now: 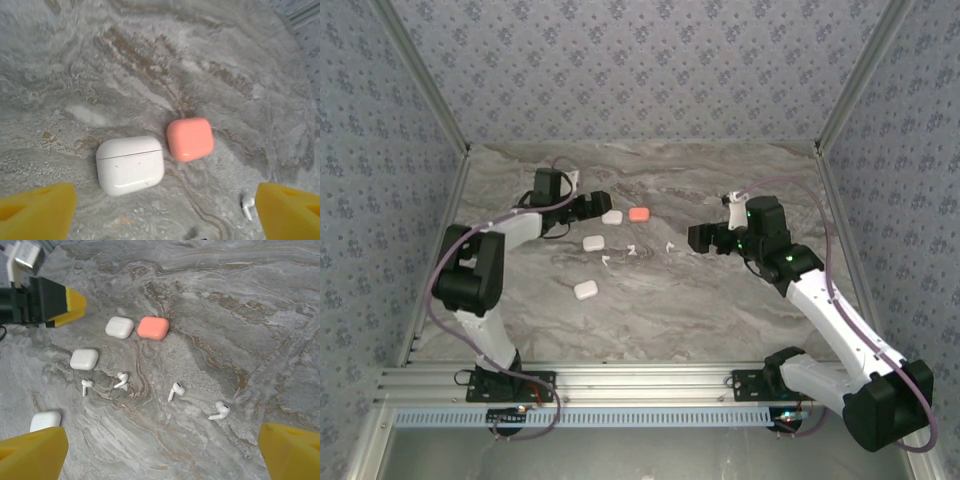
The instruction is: Insert wireless bluetooth earbuds into charging case
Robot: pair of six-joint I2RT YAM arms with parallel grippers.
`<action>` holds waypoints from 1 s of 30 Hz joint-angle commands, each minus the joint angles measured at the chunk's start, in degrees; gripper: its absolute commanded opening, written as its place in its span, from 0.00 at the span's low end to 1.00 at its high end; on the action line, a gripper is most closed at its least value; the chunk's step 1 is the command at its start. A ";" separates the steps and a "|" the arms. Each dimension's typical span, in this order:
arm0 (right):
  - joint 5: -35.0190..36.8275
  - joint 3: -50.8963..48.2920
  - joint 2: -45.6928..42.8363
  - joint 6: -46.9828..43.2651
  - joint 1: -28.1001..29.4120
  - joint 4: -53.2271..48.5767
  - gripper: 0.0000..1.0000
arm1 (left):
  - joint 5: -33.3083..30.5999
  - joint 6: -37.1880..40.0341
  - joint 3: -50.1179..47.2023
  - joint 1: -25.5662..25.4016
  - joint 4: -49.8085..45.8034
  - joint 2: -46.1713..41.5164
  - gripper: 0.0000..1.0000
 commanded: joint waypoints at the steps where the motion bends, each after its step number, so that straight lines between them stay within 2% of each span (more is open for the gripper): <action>1: -3.77 -1.54 -0.60 -4.32 -0.20 3.72 1.00 | -3.15 0.55 -4.05 0.22 2.48 -6.84 0.95; 6: -7.86 -3.82 0.49 -10.96 2.28 9.79 1.00 | -9.91 -0.44 -13.76 0.16 6.54 -19.46 0.99; 10: -8.20 -3.04 4.43 -23.79 8.35 10.34 1.00 | -15.56 -2.19 -21.35 0.21 7.16 -29.83 0.99; 14: -10.19 0.59 11.63 -37.24 14.94 7.73 1.00 | -20.12 -3.96 -26.71 0.22 3.65 -39.71 0.99; 20: -12.89 10.57 26.31 -48.80 20.30 3.61 1.00 | -25.84 -5.07 -31.46 0.31 -3.61 -52.93 0.99; 25: -12.42 17.84 37.73 -55.26 24.32 3.10 1.00 | -30.58 -5.64 -32.21 0.91 -10.76 -59.05 0.99; 30: -10.51 24.34 47.11 -58.84 27.82 4.12 1.00 | -33.78 -7.48 -32.20 1.88 -16.14 -61.40 0.99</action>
